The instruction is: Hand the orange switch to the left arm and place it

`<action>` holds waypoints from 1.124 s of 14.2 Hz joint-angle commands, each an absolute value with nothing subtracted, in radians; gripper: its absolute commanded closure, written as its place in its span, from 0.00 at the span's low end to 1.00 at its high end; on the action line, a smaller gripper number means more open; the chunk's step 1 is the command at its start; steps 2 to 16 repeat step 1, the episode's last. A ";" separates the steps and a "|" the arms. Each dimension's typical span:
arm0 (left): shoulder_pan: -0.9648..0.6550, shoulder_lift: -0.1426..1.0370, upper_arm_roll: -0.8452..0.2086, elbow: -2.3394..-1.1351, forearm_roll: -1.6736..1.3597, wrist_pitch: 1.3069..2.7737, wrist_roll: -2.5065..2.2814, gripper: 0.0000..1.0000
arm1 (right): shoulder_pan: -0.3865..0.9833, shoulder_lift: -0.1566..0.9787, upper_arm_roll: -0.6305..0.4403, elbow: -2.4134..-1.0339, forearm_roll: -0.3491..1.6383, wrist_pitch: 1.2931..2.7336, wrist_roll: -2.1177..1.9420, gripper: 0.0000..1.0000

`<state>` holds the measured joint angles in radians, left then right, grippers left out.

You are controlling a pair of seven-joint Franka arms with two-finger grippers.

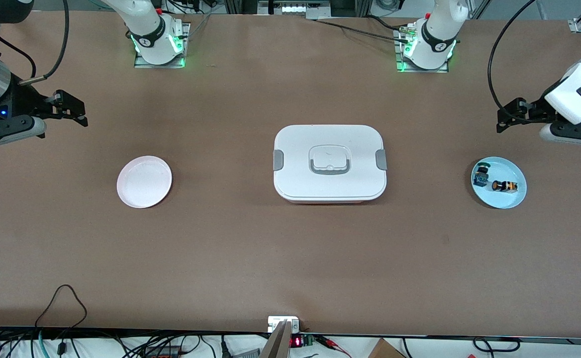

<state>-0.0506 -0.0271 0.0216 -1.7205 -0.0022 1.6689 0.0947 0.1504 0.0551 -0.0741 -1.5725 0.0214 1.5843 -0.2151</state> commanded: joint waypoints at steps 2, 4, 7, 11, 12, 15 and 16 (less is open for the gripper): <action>-0.080 -0.008 0.043 -1.687 0.018 1.644 0.100 0.00 | 0.153 0.040 -0.071 -1.569 0.006 1.569 -0.199 0.00; -0.080 -0.008 0.043 -1.687 0.018 1.644 0.100 0.00 | 0.153 0.040 -0.071 -1.569 0.006 1.569 -0.199 0.00; -0.080 -0.008 0.043 -1.687 0.018 1.644 0.100 0.00 | 0.153 0.040 -0.071 -1.569 0.006 1.569 -0.199 0.00; -0.080 -0.008 0.043 -1.687 0.018 1.644 0.100 0.00 | 0.153 0.040 -0.071 -1.569 0.006 1.569 -0.199 0.00; -0.080 -0.008 0.043 -1.687 0.018 1.644 0.100 0.00 | 0.153 0.040 -0.071 -1.569 0.006 1.569 -0.199 0.00; -0.080 -0.008 0.043 -1.687 0.018 1.644 0.100 0.00 | 0.153 0.040 -0.071 -1.569 0.006 1.569 -0.199 0.00; -0.080 -0.008 0.043 -1.687 0.018 1.644 0.100 0.00 | 0.153 0.040 -0.071 -1.569 0.006 1.569 -0.199 0.00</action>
